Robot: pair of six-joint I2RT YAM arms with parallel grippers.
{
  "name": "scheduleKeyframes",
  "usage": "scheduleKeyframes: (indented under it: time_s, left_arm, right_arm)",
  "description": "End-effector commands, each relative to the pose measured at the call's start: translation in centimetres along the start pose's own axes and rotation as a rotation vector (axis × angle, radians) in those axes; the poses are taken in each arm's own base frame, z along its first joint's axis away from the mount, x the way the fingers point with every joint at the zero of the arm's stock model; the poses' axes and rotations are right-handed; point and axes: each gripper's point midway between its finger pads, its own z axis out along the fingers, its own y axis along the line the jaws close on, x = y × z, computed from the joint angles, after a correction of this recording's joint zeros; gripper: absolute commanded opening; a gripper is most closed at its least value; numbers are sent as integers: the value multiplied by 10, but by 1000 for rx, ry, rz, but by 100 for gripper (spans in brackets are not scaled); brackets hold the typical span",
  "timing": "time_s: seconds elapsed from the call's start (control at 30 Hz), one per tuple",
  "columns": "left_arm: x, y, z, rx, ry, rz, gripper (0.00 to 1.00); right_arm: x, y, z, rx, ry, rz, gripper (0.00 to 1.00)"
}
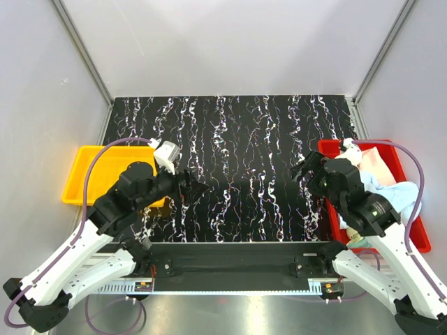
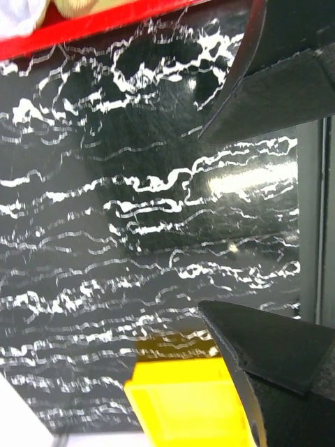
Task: Fold and stack the towels
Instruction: Grab crumpled towel
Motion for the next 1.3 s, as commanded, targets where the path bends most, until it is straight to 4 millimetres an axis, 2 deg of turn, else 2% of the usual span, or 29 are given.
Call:
scheduleKeyframes:
  time_s: [0.0, 0.07, 0.17, 0.2, 0.27, 0.3, 0.37, 0.4, 0.43, 0.47, 0.5, 0.53, 0.57, 0.67, 0.7, 0.8, 0.87, 0.93, 0.97, 1.03, 1.07, 1.1, 1.17, 1.27]
  left_arm:
    - [-16, -8, -3, 31, -67, 0, 99]
    - [-15, -8, -3, 31, -69, -3, 99]
    - [-14, -7, -2, 26, -64, -4, 99]
    - [-15, -8, -2, 30, -62, -4, 99]
    - [-14, -10, -2, 41, -58, -11, 99]
    - [-15, -11, -2, 45, -61, -14, 99]
    - [-12, -13, -2, 61, -53, -24, 99]
    - [-12, -15, -2, 74, -57, -26, 99]
    - [-8, -16, 0, 83, -47, -26, 99]
    - [-6, -18, 1, 97, -40, -30, 99]
    - [-5, -18, 2, 99, -33, -32, 99]
    - [-4, -20, 3, 107, -24, -30, 99]
    - [-4, -20, 4, 108, -22, -31, 99]
    - [-1, -21, 5, 111, -5, -32, 99]
    - [-1, -20, 6, 110, -7, -34, 99]
    - [1, -21, 9, 119, 0, -40, 99]
    - [3, -23, 11, 127, 12, -40, 99]
    - [5, -21, 14, 118, 26, -43, 99]
    - [5, -21, 14, 117, 29, -42, 99]
    - [5, -20, 16, 110, 33, -45, 99]
    - [6, -20, 17, 109, 35, -43, 99]
    - [6, -20, 17, 114, 36, -45, 99]
    - [6, -20, 18, 113, 37, -43, 99]
    - [7, -19, 19, 109, 40, -46, 99]
  right_arm:
    - [-21, -5, 0, 65, -91, 26, 100]
    - [-27, -12, 2, 106, -124, 18, 100]
    - [-46, -24, 1, 196, -206, -19, 100]
    - [-61, -28, -4, 234, -261, -30, 100]
    - [-78, -39, -5, 337, -333, -74, 100]
    - [-102, -50, -16, 439, -437, -96, 100]
    - [-118, -78, -24, 674, -506, -144, 100]
    - [-139, -89, -41, 777, -586, -111, 100]
    - [-142, -100, -43, 840, -575, -98, 100]
    - [-152, -121, -43, 943, -567, -61, 100]
    - [-150, -126, -31, 928, -509, -41, 100]
    - [-158, -127, -20, 917, -499, -50, 100]
    - [-162, -145, -19, 957, -497, -8, 100]
    - [-150, -173, 0, 1010, -407, 68, 100]
    - [-149, -199, -7, 1080, -391, 140, 100]
    - [-122, -242, -4, 1193, -285, 276, 100]
    - [-103, -260, 2, 1228, -238, 337, 100]
    - [-97, -274, 4, 1242, -255, 378, 100]
    - [-85, -282, 6, 1254, -232, 382, 96]
    - [-80, -295, 5, 1272, -255, 423, 90]
    - [-70, -303, 3, 1294, -239, 432, 81]
    - [-69, -309, 5, 1297, -249, 449, 78]
    - [-62, -322, 1, 1328, -242, 471, 76]
    - [-48, -333, 11, 1313, -208, 481, 78]
